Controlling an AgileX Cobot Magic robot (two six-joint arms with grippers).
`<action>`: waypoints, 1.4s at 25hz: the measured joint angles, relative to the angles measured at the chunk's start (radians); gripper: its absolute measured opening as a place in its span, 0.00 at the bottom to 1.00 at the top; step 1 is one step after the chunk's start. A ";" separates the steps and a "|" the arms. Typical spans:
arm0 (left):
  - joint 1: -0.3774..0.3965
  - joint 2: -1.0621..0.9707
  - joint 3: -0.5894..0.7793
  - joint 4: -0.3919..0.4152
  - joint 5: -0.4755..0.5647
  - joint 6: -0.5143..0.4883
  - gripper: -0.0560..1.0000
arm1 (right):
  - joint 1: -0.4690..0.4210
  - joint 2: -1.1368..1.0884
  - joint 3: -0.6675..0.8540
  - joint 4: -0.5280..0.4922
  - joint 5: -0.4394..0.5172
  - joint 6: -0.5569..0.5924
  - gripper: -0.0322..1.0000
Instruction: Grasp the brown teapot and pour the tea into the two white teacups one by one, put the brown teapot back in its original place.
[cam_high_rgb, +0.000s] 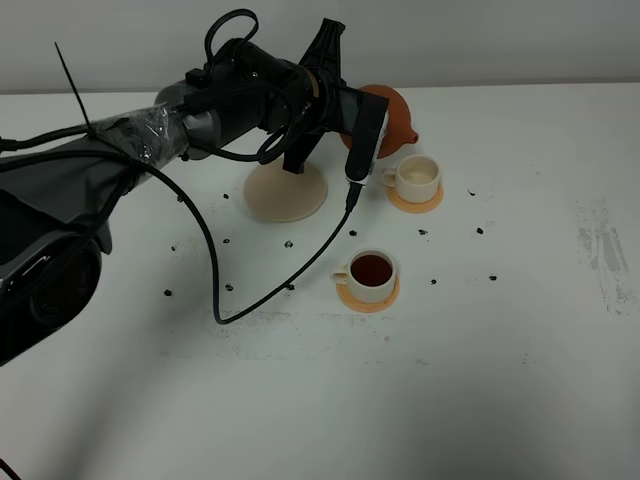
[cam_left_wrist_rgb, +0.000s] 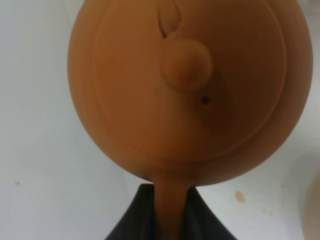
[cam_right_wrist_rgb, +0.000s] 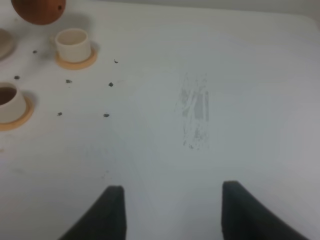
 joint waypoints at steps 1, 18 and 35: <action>0.000 0.004 0.000 0.011 0.000 0.000 0.17 | 0.000 0.000 0.000 0.000 0.000 0.000 0.47; -0.022 0.026 0.000 0.153 -0.051 -0.003 0.17 | 0.000 0.000 0.000 0.000 0.000 0.000 0.47; -0.036 0.028 0.000 0.319 -0.096 -0.053 0.17 | 0.000 0.000 0.000 0.000 0.000 0.000 0.47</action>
